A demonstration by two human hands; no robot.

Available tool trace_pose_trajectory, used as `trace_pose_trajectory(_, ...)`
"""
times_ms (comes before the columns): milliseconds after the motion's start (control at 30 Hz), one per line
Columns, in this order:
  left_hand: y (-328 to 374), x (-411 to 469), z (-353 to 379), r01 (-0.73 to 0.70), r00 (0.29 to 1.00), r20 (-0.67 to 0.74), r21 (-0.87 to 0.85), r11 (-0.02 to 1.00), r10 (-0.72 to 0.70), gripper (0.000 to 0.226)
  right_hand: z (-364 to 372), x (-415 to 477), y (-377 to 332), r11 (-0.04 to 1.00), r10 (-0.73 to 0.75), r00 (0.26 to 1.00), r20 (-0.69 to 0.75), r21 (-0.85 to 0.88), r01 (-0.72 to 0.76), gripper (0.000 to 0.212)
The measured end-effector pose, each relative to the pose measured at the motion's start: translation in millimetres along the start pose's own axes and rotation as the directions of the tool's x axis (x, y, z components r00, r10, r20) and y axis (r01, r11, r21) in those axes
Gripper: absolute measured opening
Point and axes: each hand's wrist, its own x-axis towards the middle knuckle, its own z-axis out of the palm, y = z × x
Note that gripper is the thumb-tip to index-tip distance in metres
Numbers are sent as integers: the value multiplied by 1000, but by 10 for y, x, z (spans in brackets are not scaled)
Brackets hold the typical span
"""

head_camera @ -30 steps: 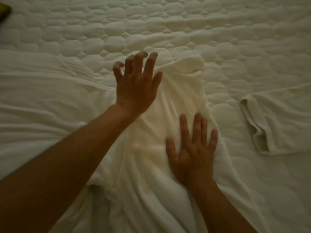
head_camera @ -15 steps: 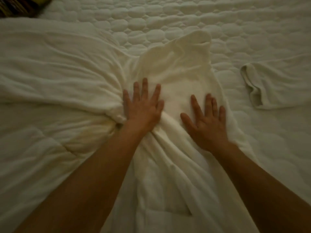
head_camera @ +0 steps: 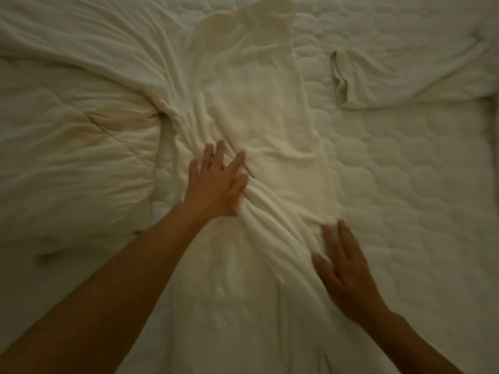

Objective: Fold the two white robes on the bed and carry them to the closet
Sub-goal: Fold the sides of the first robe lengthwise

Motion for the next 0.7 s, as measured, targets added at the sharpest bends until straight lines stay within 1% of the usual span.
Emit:
trace_pose_trajectory(33,113,-239,58,8,999,-30,-73,997,-10,72,-16,-185,9,999,20,1000,19,32,-21,74)
trace_pose_trajectory(67,251,-490,121,-23,995,-101,-151,988,8,75,-43,-354,22,998,41,999,33,42,-43,74)
trace_pose_trajectory(133,539,-969,276,-134,961,-270,-297,945,52,71,-119,-601,81,997,75,997,25,17,-75,74)
trace_pose_trajectory(167,675,-1205,361,-153,947,-321,-366,918,30,65,-177,-701,105,996,93,995,22,5,-93,70)
trace_pose_trajectory(200,798,-1425,447,-138,941,-337,-450,883,-25,59,-244,-775,118,993,114,993,29,2,-114,64)
trace_pose_trajectory(233,922,-1631,526,-100,943,-317,-552,828,-97,54,-314,-845,131,991,134,990,52,-1,-134,57)
trace_pose_trajectory(267,1030,-1807,586,-32,952,-247,-666,745,-180,49,-364,-905,155,989,147,986,82,-6,-147,51)
trace_pose_trajectory(300,1129,-1977,636,47,957,-144,-778,626,-251,44,-401,-987,174,989,150,982,117,-15,-150,47)
trace_pose_trajectory(333,1204,-2120,684,127,954,-31,-859,496,-297,40,-423,-1070,185,990,143,977,157,-9,-144,48)
trace_pose_trajectory(367,1263,-2240,716,200,947,73,-897,394,-314,36,-434,-1146,198,989,145,967,210,3,-149,51)
trace_pose_trajectory(400,1311,-2336,753,260,938,148,-898,354,-312,33,-451,-1218,205,985,164,948,274,9,-173,55)
trace_pose_trajectory(467,1360,-2483,810,338,927,248,-875,345,-280,29,-543,-1323,186,970,237,874,424,-46,-240,59)
trace_pose_trajectory(500,1375,-2556,815,368,921,292,-866,338,-256,26,-600,-1372,158,963,268,848,457,-99,-251,60)
trace_pose_trajectory(533,1391,-2627,806,390,917,330,-861,328,-223,25,-669,-1427,124,959,284,843,456,-145,-245,58)
trace_pose_trajectory(567,1416,-2694,766,408,912,366,-861,303,-187,29,-744,-1511,33,958,279,862,424,-187,-218,54)
trace_pose_trajectory(633,1452,-2829,637,434,901,419,-874,219,-112,47,-762,-1716,-264,954,227,915,334,-265,-140,47)
trace_pose_trajectory(667,1465,-2923,560,440,898,434,-883,165,-73,55,-685,-1857,-465,944,209,930,302,-311,-110,42)
trace_pose_trajectory(700,1469,-3036,471,451,893,448,-888,89,-46,58,-583,-2013,-712,938,180,936,303,-340,-70,37)
